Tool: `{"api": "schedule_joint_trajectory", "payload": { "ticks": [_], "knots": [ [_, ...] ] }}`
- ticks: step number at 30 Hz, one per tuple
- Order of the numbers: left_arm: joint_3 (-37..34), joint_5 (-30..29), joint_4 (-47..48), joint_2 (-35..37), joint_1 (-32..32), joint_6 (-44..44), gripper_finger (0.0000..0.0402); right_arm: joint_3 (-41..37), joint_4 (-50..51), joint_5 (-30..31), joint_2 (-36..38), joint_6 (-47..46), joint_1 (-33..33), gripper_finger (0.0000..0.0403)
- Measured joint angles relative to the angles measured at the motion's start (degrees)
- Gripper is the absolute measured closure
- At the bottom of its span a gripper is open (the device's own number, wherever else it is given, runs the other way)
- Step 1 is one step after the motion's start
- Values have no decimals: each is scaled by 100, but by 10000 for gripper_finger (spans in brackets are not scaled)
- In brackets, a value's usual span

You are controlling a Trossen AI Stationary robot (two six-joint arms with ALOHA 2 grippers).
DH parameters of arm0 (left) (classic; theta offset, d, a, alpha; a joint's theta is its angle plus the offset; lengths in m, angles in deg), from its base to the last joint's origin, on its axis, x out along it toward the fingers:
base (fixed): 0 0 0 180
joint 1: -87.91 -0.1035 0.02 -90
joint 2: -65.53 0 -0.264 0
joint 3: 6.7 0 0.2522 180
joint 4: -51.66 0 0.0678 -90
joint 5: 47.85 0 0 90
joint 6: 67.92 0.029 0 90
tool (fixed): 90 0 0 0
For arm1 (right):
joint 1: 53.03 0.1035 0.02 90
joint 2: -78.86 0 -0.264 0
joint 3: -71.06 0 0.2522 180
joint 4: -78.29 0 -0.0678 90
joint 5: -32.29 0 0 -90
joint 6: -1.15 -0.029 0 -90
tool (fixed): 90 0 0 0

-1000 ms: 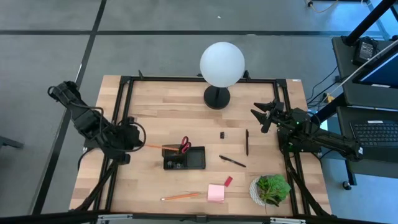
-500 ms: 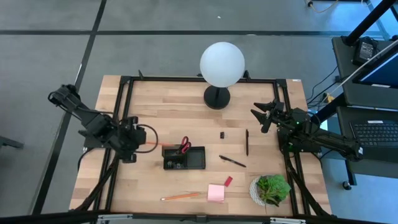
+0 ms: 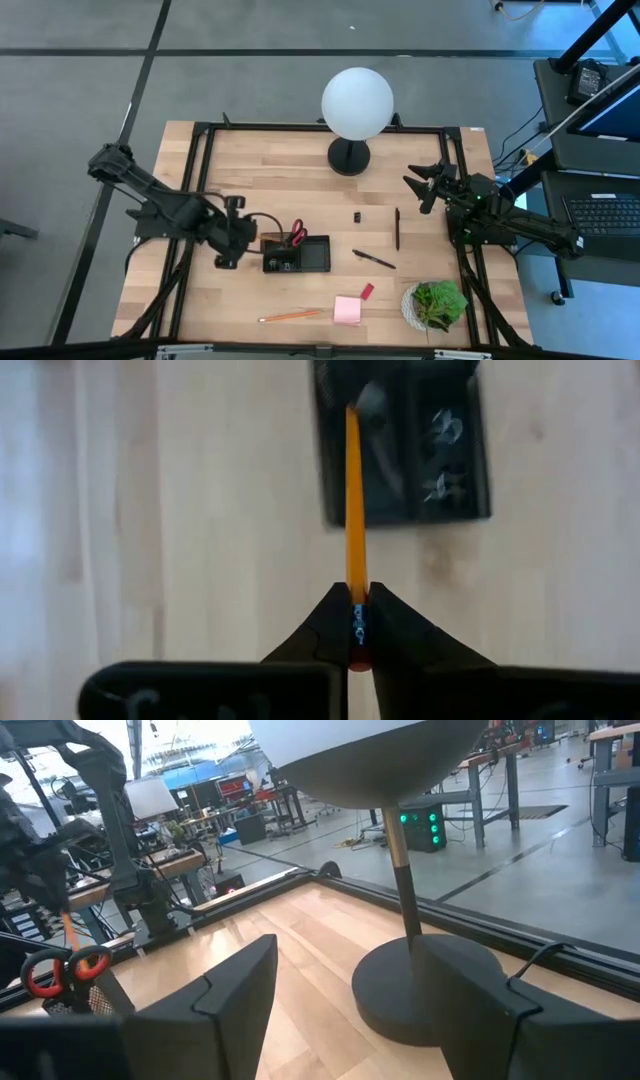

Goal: Pick and place office supplies into organizer
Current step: Put the top orange pencil into the black desk organizer, then put the orange pencil into the black desk organizer

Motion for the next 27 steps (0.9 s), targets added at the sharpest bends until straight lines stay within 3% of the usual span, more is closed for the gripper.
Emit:
{"api": "schedule_joint_trajectory", "payload": {
  "ticks": [8,27],
  "knots": [
    [0,473,-275,-313,-312,320,384,-1,-1,0,0,28,0,167],
    [67,490,-164,-337,-492,126,306,-2,0,0,0,28,1,167]
  ]
}}
